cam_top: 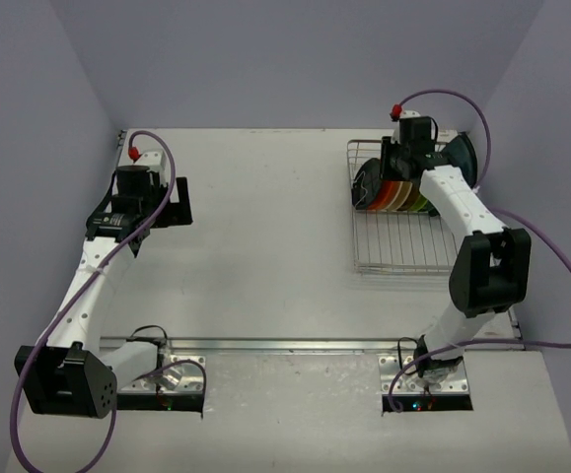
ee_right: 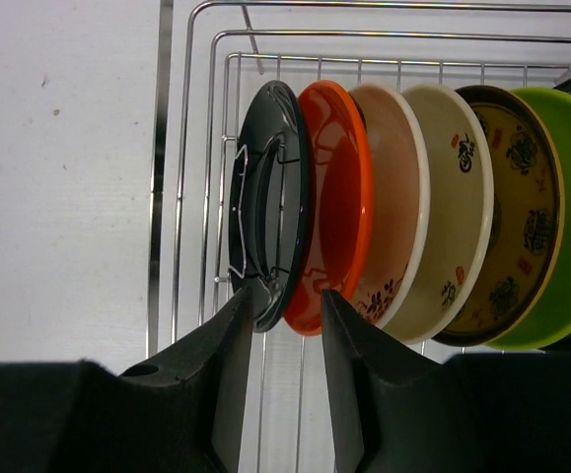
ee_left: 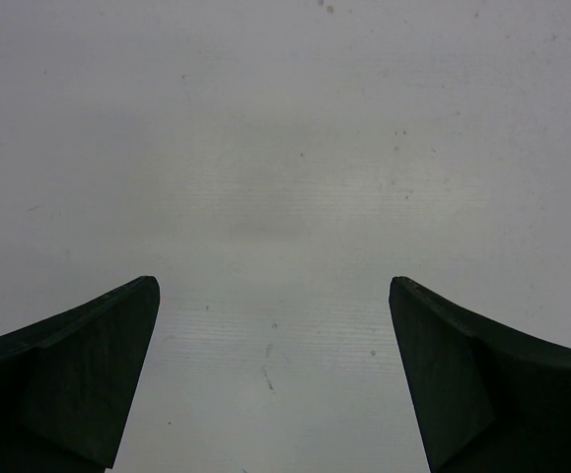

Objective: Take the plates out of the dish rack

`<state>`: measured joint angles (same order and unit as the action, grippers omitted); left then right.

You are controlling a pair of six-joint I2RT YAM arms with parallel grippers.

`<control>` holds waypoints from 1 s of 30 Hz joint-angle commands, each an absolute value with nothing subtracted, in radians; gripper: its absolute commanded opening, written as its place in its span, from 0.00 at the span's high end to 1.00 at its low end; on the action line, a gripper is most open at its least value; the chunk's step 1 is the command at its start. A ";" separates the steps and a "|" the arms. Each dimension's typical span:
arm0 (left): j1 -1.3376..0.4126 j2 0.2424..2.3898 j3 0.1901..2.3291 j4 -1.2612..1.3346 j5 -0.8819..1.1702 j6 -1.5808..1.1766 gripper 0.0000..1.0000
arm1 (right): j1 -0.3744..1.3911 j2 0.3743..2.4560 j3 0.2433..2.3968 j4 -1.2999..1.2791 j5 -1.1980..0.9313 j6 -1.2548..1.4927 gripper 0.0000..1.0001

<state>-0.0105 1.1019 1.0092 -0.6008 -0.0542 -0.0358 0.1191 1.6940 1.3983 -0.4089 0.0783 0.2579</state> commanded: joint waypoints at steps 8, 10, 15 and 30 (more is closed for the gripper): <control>0.000 1.101 1.041 -0.552 -0.069 -0.048 0.00 | 0.147 1.801 1.463 -0.337 0.146 0.222 0.67; 0.000 1.101 1.040 -0.554 -0.075 -0.046 0.00 | 0.153 1.824 1.465 -0.333 0.156 0.218 0.68; 0.000 1.097 1.038 -0.554 -0.081 -0.044 0.00 | 0.158 1.860 1.485 -0.332 0.189 0.206 0.73; 0.000 1.081 1.034 -0.553 -0.104 -0.042 0.00 | 0.287 1.734 1.533 -0.295 0.452 0.037 1.00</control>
